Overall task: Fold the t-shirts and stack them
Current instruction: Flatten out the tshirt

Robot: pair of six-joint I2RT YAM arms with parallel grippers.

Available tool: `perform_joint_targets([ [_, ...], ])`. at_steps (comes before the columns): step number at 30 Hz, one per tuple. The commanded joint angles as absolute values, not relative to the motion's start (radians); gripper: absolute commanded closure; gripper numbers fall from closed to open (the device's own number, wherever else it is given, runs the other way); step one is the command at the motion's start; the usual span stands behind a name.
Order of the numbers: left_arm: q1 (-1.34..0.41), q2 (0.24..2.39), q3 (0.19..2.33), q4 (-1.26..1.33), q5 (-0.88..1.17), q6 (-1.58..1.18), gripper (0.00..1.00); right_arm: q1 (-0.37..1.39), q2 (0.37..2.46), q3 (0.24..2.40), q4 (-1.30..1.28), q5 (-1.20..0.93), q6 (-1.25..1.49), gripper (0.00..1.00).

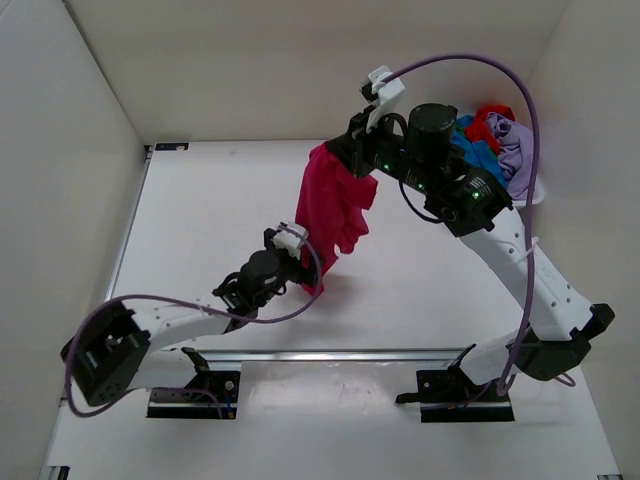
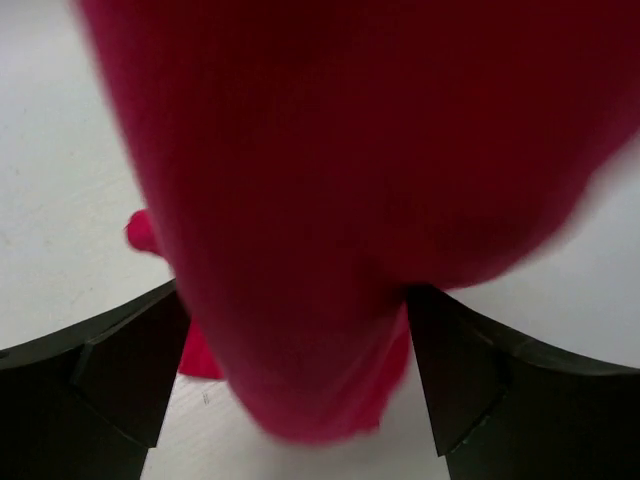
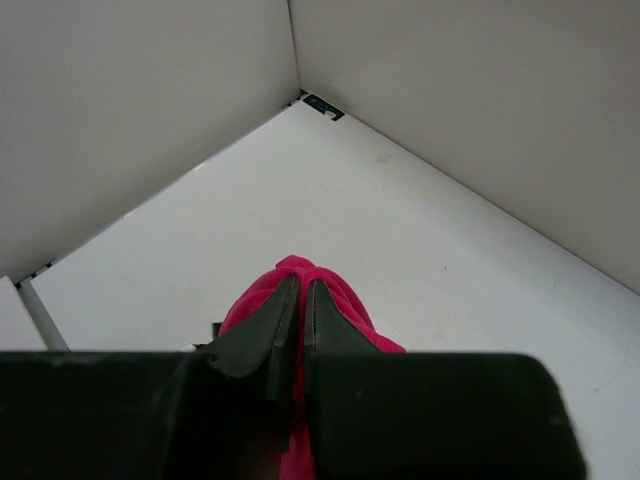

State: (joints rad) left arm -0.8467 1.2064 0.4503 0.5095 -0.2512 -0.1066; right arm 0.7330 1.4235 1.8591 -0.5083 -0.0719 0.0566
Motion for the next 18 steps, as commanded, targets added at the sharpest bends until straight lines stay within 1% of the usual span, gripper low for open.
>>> perform_joint_targets([
  [1,-0.841,1.327,0.555,0.560,-0.290,-0.074,0.07,0.741,1.391,1.898,-0.428,-0.083,0.068,1.00],
  [2,-0.842,1.380,0.601,0.542,-0.270,-0.068,0.63,0.733,1.388,1.890,-0.431,-0.083,0.066,1.00],
  [3,-0.854,1.402,0.630,0.508,-0.279,-0.067,0.91,0.732,1.390,1.897,-0.434,-0.078,0.071,1.00],
  [4,-0.856,1.393,0.655,0.467,-0.281,-0.067,1.00,0.723,1.384,1.896,-0.464,-0.075,0.060,1.00],
  [5,-0.853,1.375,0.650,0.451,-0.266,-0.061,1.00,0.703,1.378,1.907,-0.475,-0.054,0.048,1.00],
  [8,-0.821,1.197,0.597,0.364,-0.265,-0.077,1.00,0.605,1.324,1.875,-0.520,-0.049,0.046,1.00],
  [10,-0.722,1.010,0.620,0.181,-0.268,-0.077,1.00,0.478,1.284,1.841,-0.540,-0.081,0.046,1.00],
  [12,-0.627,0.889,0.669,0.047,-0.265,-0.052,1.00,0.324,1.243,1.800,-0.590,-0.116,0.060,1.00],
  [13,-0.554,0.852,0.698,-0.024,-0.259,-0.040,1.00,0.287,1.229,1.787,-0.597,-0.130,0.061,1.00],
  [14,-0.534,0.777,0.736,-0.050,-0.223,-0.034,1.00,0.244,1.212,1.757,-0.615,-0.150,0.064,1.00],
  [15,-0.472,0.722,0.777,-0.086,-0.169,-0.029,1.00,0.220,1.194,1.715,-0.623,-0.188,0.069,1.00],
  [17,-0.378,0.671,0.843,-0.173,-0.073,-0.017,1.00,0.222,1.154,1.652,-0.604,-0.186,0.087,1.00],
  [18,-0.362,0.658,0.880,-0.196,-0.054,-0.015,1.00,0.247,1.125,1.623,-0.610,-0.166,0.087,1.00],
])
